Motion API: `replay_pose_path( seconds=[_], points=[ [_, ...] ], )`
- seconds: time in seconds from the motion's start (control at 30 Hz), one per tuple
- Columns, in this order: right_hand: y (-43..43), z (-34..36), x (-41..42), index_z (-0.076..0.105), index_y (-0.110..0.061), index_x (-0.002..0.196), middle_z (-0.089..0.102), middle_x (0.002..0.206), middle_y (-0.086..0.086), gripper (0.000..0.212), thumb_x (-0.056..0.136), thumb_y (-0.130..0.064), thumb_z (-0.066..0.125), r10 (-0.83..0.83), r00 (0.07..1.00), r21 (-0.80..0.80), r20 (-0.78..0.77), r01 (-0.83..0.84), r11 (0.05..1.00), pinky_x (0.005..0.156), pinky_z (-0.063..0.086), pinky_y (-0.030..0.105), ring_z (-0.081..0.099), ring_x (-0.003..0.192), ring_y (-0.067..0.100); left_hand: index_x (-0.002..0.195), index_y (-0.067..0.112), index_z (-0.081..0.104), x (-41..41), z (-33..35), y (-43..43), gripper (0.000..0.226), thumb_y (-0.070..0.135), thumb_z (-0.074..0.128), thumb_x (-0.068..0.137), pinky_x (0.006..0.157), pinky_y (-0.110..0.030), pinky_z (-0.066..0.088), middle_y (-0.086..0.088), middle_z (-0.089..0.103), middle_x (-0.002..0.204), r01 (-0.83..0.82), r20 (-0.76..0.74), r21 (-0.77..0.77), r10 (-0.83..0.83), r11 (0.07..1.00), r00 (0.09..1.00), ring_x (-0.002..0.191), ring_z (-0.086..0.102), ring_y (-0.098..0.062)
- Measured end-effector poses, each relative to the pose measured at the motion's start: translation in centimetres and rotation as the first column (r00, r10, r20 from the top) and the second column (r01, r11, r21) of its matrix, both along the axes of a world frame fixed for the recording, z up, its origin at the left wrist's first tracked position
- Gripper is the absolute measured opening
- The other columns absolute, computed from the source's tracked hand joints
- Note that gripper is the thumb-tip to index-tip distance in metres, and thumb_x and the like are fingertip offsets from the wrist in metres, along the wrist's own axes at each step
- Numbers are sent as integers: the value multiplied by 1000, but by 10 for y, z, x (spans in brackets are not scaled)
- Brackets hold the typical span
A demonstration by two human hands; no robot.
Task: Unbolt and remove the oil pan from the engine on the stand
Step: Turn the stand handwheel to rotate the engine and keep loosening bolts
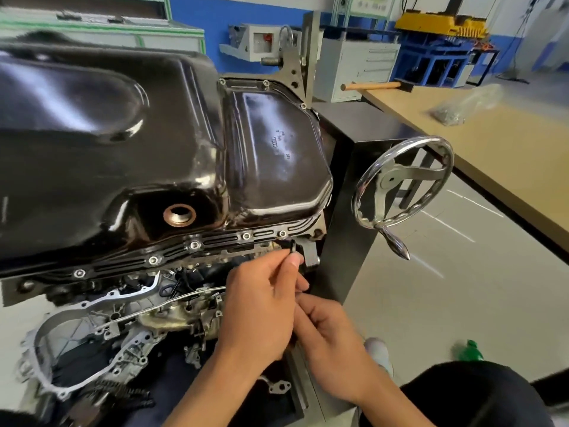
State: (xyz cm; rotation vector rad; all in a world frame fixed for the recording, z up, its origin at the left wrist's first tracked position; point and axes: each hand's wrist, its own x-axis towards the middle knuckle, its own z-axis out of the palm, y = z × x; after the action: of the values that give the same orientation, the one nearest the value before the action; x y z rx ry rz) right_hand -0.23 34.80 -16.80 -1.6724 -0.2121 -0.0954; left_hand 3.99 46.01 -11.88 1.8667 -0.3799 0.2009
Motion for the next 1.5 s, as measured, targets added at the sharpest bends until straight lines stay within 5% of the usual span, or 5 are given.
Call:
replay_pose_path(
  seconds=[0.47, 0.8, 0.93, 1.23, 1.5],
  points=[
    [9, 1, 10, 63, -9, 78, 66, 64, -2, 41, 108, -26, 42, 10, 1000, 102, -18, -8, 995, 61, 47, 23, 60, 58, 12, 73, 22, 70, 13, 2, 0, 31, 31, 56, 98, 46, -29, 51, 3, 67, 61, -25, -53, -11, 24, 1000, 998, 47, 62, -14],
    [35, -5, 4, 58, -1, 69, 58, 56, 12, 45, 107, -22, 43, -178, 983, 189, 43, 167, 968, 54, 42, 23, 51, 52, 14, 78, 28, 72, 16, 3, 3, 28, 24, 55, 99, 61, -17, 54, 13, 70, 67, 17, -50, 18, -16, 1000, 999, 65, 68, -3],
    [36, -3, 3, 54, -11, 65, 52, 53, -3, 44, 106, -24, 45, -228, 971, 122, 67, 219, 968, 51, 36, 19, 43, 49, 8, 78, 27, 71, 16, 5, 7, 29, 22, 53, 100, 57, -11, 50, 13, 71, 66, -7, -58, -9, 7, 1000, 998, 63, 68, -2],
    [10, -9, 1, 56, -10, 74, 43, 55, -10, 42, 100, -43, 47, -258, 966, 103, 5, 256, 961, 50, 31, 22, 33, 51, 9, 72, 21, 70, 13, -1, 0, 33, 25, 54, 101, 53, -42, 57, 1, 70, 61, -5, -83, -85, -3, 996, 997, 52, 67, -18],
    [-11, -12, 6, 64, -27, 73, 43, 52, -8, 36, 94, -51, 49, -268, 963, 77, 2, 267, 961, 49, 33, 23, 35, 50, 11, 75, 15, 72, 15, -4, -10, 32, 21, 54, 101, 62, -43, 59, 3, 72, 67, 33, -100, -135, -47, 990, 994, 57, 70, -17]
  ],
)
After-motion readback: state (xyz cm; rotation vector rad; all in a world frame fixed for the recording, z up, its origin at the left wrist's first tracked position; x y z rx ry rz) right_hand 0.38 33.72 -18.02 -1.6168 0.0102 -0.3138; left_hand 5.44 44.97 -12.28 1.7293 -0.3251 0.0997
